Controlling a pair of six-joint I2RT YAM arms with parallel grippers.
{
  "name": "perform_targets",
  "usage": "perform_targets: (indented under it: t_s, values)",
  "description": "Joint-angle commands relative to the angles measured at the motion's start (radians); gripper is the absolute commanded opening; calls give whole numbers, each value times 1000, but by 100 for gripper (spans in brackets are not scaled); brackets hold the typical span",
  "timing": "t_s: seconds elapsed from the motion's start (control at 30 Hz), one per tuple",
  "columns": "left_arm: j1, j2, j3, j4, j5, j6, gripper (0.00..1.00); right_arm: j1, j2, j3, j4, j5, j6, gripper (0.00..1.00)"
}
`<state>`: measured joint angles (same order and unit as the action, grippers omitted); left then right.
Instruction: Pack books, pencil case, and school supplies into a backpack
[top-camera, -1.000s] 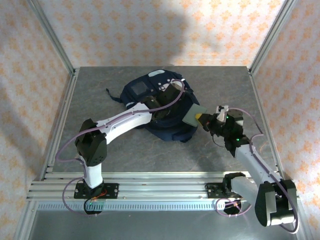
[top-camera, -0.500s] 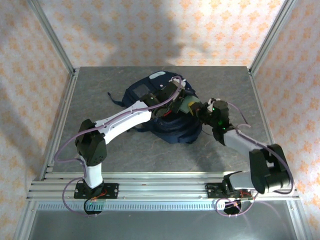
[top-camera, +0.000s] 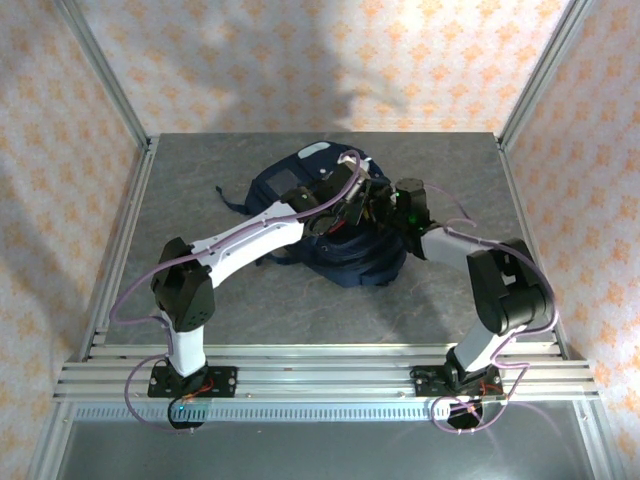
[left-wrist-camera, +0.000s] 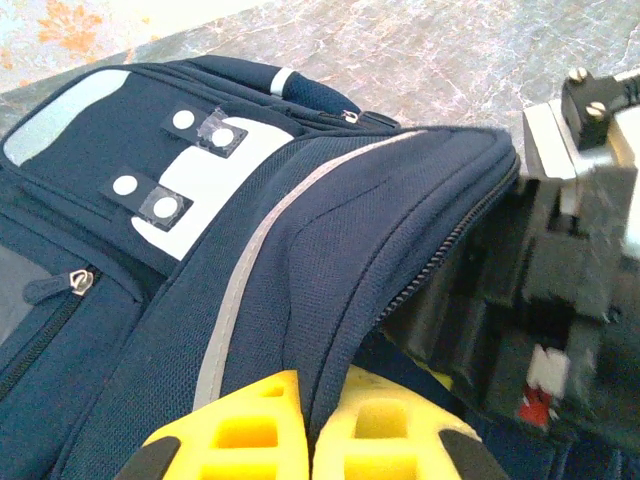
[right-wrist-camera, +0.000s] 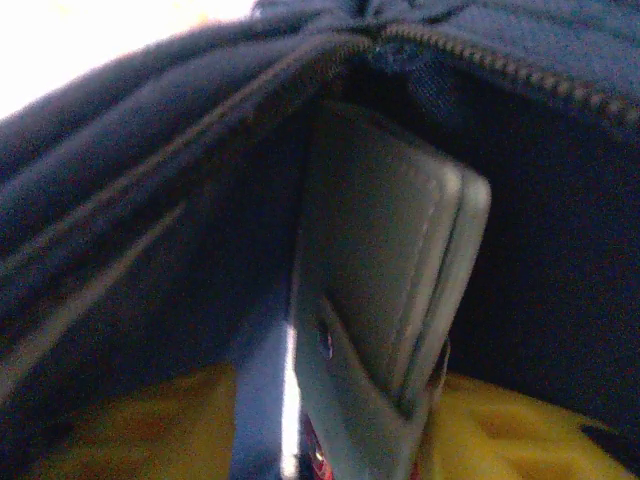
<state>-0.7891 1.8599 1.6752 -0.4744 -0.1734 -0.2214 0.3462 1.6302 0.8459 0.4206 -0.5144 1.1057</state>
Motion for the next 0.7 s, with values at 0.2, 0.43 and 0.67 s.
perform_targets:
  t_s: [0.2,0.43,0.67]
  values:
    - [10,-8,-1,185,71,-90,4,-9,-521,-184,-426,166,-290,54]
    - [11,-35,-87,241,157,-169,36,-5,-616,-264,-423,126,-313,54]
    - [93,-268,-455,385,154,-310,54,74,-625,-303,-402,119,-361,53]
